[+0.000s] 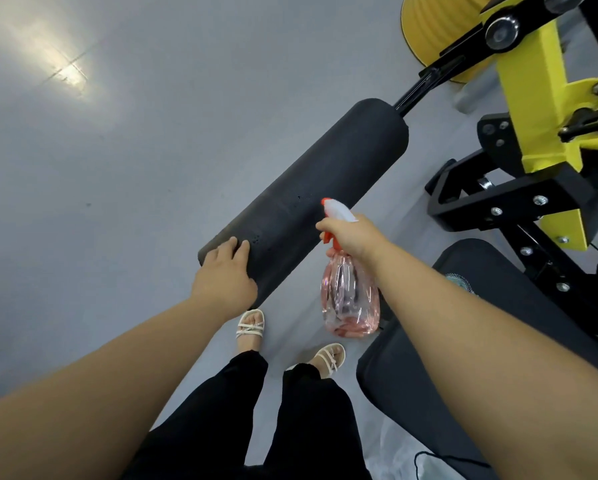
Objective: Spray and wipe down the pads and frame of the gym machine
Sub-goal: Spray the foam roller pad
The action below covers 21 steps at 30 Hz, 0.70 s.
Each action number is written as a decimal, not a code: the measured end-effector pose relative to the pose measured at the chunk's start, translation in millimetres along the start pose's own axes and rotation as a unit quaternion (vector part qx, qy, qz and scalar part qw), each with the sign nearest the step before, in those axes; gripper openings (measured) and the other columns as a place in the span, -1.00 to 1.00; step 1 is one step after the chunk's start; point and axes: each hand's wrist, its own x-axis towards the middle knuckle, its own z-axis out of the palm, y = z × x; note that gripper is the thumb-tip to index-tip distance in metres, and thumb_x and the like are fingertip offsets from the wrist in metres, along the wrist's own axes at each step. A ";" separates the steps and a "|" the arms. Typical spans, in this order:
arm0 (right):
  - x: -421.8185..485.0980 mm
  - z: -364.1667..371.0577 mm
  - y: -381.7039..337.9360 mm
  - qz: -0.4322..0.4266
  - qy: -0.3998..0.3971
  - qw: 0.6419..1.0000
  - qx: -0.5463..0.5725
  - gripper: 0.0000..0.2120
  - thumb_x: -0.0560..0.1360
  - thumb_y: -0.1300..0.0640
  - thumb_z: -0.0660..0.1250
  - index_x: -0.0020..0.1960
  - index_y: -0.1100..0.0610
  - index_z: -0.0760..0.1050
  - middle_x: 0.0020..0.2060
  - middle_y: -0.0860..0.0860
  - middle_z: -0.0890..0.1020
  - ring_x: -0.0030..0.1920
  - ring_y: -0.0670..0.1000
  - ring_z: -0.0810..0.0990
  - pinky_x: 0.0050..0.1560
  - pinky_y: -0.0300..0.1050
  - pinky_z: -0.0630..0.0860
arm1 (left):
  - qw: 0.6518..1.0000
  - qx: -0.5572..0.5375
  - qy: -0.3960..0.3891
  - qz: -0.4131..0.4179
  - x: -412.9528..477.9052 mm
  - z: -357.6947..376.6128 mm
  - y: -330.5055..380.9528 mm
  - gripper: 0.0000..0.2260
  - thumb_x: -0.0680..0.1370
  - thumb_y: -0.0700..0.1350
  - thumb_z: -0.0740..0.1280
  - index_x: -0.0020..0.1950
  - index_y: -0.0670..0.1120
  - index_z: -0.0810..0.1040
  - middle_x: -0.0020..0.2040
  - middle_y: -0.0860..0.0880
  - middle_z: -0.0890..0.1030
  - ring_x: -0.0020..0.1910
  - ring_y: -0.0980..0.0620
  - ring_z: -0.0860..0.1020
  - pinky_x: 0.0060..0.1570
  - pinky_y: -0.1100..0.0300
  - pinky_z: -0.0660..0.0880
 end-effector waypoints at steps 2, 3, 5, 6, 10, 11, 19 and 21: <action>1.9 -8.8 3.1 0.005 0.049 0.999 0.019 -0.82 0.48 0.08 0.24 0.09 -0.01 0.43 -0.20 0.06 0.52 -0.33 0.00 0.53 -0.26 -0.19 0.49 | 1.000 0.015 0.006 0.008 -5.6 0.9 3.0 -0.45 0.58 -0.08 0.14 0.55 -0.04 0.04 0.54 -0.04 0.03 0.48 -0.12 0.06 0.37 0.05 0.23; 2.9 -13.0 4.2 0.011 0.072 0.996 0.049 -0.80 0.46 0.09 0.24 0.09 0.00 0.44 -0.22 0.08 0.52 -0.36 0.01 0.52 -0.25 -0.16 0.49 | 1.000 0.017 0.007 0.011 -6.5 0.9 4.8 -0.46 0.58 -0.08 0.14 0.54 -0.03 0.07 0.53 -0.04 0.06 0.46 -0.12 0.09 0.35 0.04 0.26; 3.6 -21.4 5.0 0.010 0.107 0.989 0.100 -0.81 0.45 0.11 0.25 0.07 0.01 0.44 -0.24 0.10 0.51 -0.38 0.03 0.51 -0.26 -0.13 0.50 | 1.000 0.016 0.003 0.008 -5.8 -0.9 10.1 -0.50 0.58 -0.07 0.14 0.52 -0.02 0.13 0.51 -0.06 0.10 0.44 -0.14 0.12 0.31 0.02 0.30; 2.7 -25.3 5.3 0.004 0.117 0.987 0.105 -0.82 0.46 0.11 0.26 0.06 0.00 0.43 -0.24 0.09 0.51 -0.37 0.03 0.52 -0.25 -0.13 0.50 | 1.000 0.013 -0.001 -0.001 -5.2 -1.7 13.8 -0.51 0.58 -0.07 0.13 0.51 -0.02 0.15 0.49 -0.07 0.11 0.43 -0.15 0.13 0.30 0.01 0.30; -4.8 -35.3 9.0 -0.037 0.118 0.990 0.071 -0.87 0.51 0.03 0.25 0.01 0.04 0.38 -0.17 0.07 0.53 -0.26 0.02 0.61 -0.15 -0.12 0.52 | 1.000 0.007 0.011 -0.008 -3.8 -7.1 34.8 -0.55 0.59 -0.05 0.12 0.48 0.00 0.20 0.47 -0.08 0.16 0.42 -0.15 0.15 0.28 -0.02 0.31; -6.8 -34.8 11.7 -0.042 0.121 0.989 0.076 -0.88 0.51 0.04 0.24 0.01 0.05 0.39 -0.15 0.07 0.53 -0.27 0.02 0.60 -0.13 -0.11 0.53 | 1.000 0.003 0.025 0.010 -3.5 -7.8 41.3 -0.56 0.59 -0.05 0.13 0.48 -0.01 0.22 0.47 -0.08 0.17 0.43 -0.14 0.15 0.29 -0.01 0.31; -30.7 -54.6 53.3 -0.084 0.082 0.975 0.190 -0.78 0.47 -0.04 0.32 0.09 -0.04 0.47 -0.09 0.02 0.57 -0.16 0.05 0.60 -0.07 -0.02 0.57 | 0.932 -0.263 -0.219 0.118 -5.5 -1.2 130.9 -0.25 0.47 -0.10 0.38 0.52 0.13 0.01 0.51 0.01 0.15 0.46 -0.04 0.22 0.33 0.10 0.26; -36.5 -65.5 67.6 -0.102 0.077 0.964 0.231 -0.78 0.40 -0.13 0.38 0.02 -0.13 0.52 -0.03 0.01 0.61 -0.09 0.04 0.60 0.08 0.07 0.56 | 0.913 -0.270 -0.260 0.162 -10.0 4.3 150.0 -0.17 0.39 -0.12 0.44 0.51 0.15 0.01 0.43 0.03 0.29 0.35 0.00 0.37 0.29 0.15 0.35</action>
